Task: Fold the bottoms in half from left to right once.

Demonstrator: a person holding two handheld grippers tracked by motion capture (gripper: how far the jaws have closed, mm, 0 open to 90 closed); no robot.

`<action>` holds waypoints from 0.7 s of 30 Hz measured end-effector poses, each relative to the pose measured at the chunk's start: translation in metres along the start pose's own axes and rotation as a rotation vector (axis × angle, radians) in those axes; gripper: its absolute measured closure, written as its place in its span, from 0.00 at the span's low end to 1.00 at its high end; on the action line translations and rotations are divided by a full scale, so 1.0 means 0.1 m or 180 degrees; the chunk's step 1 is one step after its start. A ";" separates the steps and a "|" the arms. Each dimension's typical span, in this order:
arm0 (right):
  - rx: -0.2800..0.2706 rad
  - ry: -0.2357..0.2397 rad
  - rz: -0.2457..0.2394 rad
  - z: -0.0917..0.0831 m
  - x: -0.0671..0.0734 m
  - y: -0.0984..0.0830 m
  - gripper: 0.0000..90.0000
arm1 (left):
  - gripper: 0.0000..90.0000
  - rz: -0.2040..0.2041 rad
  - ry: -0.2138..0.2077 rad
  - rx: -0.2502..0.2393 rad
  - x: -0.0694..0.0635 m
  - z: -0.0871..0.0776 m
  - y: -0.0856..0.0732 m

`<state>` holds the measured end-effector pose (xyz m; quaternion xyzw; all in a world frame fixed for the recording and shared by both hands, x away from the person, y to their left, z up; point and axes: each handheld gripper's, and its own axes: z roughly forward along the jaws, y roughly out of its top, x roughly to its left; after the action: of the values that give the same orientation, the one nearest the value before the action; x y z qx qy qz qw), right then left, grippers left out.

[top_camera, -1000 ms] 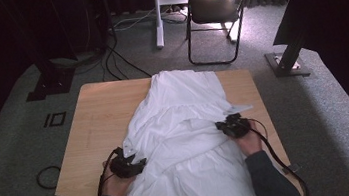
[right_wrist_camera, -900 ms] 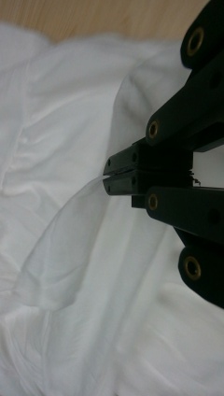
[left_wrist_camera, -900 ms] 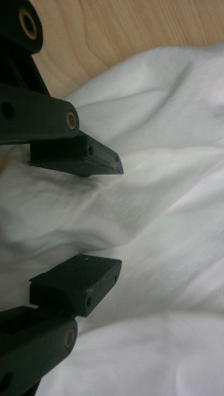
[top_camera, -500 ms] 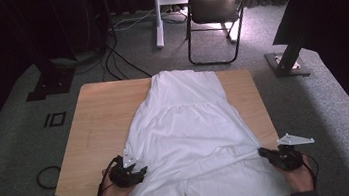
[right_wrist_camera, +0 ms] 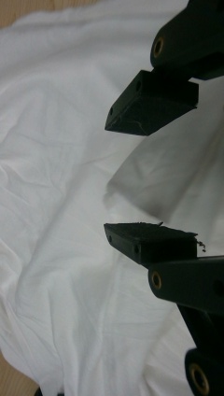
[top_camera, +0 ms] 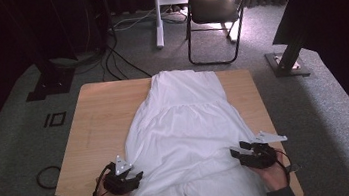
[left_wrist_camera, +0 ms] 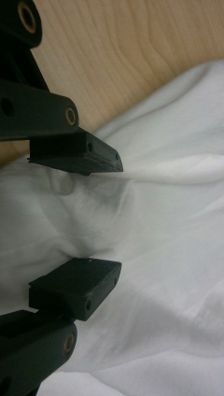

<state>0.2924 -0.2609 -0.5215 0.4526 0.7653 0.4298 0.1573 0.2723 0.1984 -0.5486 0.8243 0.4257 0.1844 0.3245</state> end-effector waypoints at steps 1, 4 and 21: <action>0.0041 -0.0021 -0.0025 0.06 0.01 0.01 0.51 | 0.51 -0.0020 -0.0008 0.0007 0.00 0.00 -0.02; 0.0244 -0.0085 -0.0046 0.16 -0.01 -0.02 0.73 | 0.51 0.0005 0.0012 0.0005 -0.04 -0.02 -0.06; -0.0282 -0.0021 0.0191 -1.08 -0.43 -0.67 0.98 | 0.48 0.0070 0.0009 0.0025 -0.22 -0.16 -0.22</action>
<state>0.2099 -0.3670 -0.5188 0.4693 0.7311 0.4662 0.1667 0.2378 0.1962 -0.5525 0.8299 0.4178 0.1875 0.3186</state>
